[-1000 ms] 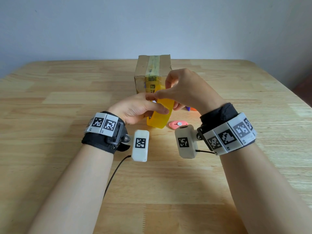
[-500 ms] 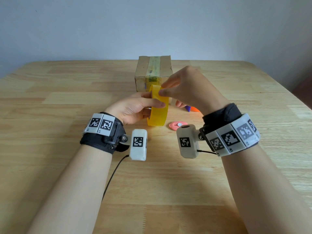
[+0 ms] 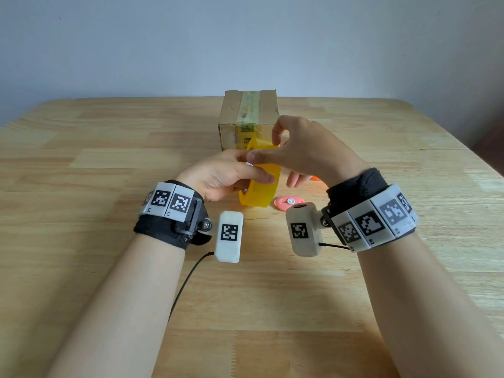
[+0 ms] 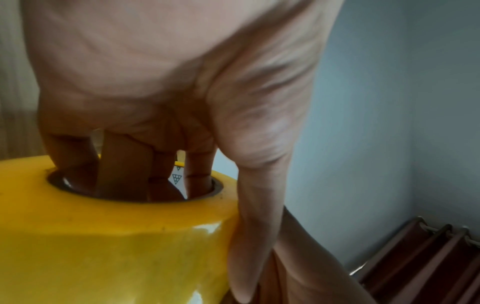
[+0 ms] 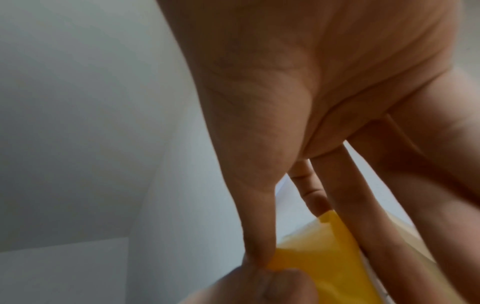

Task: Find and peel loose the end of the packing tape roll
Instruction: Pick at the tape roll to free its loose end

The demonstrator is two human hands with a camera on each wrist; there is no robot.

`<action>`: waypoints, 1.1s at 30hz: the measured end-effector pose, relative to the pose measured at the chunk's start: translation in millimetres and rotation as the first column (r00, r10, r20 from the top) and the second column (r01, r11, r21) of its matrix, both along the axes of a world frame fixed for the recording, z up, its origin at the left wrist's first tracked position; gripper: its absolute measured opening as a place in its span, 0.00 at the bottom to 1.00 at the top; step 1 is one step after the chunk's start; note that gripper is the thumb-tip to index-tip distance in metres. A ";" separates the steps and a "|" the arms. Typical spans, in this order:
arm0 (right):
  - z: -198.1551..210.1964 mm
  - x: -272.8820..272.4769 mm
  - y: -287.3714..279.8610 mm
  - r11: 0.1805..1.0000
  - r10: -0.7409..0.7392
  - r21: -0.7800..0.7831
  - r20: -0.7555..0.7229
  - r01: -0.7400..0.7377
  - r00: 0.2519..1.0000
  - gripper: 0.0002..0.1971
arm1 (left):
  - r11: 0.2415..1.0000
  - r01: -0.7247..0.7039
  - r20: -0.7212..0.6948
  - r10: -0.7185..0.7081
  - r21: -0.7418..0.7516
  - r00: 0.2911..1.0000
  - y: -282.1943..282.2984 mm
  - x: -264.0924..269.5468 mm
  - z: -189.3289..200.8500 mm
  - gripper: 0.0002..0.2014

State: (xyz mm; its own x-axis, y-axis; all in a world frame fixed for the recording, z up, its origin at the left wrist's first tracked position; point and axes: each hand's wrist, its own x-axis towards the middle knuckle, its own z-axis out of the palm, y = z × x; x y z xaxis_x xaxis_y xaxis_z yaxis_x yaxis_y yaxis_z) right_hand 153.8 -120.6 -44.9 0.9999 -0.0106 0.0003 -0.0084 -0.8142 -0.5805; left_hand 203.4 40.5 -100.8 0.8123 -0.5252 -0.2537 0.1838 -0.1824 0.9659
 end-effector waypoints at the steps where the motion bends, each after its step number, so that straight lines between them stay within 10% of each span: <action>1: -0.1 -0.3 0.6 1.000 -0.013 -0.004 0.008 0.013 1.000 0.29 | 1.000 -0.002 -0.003 0.002 -0.009 1.000 -0.3 0.2 -0.3 0.37; 9: -2.1 -0.5 3.1 0.999 -0.045 -0.017 0.052 0.046 0.998 0.27 | 1.000 -0.004 -0.017 0.004 -0.018 1.000 -0.9 0.4 0.4 0.20; 22: -3.4 -0.5 1.5 0.998 -0.061 0.021 0.043 0.060 0.997 0.29 | 0.999 -0.029 -0.023 0.029 -0.018 0.999 -3.7 -3.3 3.0 0.31; 33: 0.5 -2.1 4.5 0.999 -0.051 -0.011 0.039 0.051 0.998 0.30 | 0.999 -0.029 -0.053 0.028 -0.024 0.998 -1.4 -1.9 1.4 0.17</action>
State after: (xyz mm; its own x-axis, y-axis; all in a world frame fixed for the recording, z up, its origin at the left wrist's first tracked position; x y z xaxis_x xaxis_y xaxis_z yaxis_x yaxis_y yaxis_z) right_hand 151.7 -116.1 -44.4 0.9973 -0.0615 0.0395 -0.0280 -0.8203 -0.5713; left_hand 201.5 39.1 -99.4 0.8130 -0.5084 -0.2840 0.2394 -0.1528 0.9588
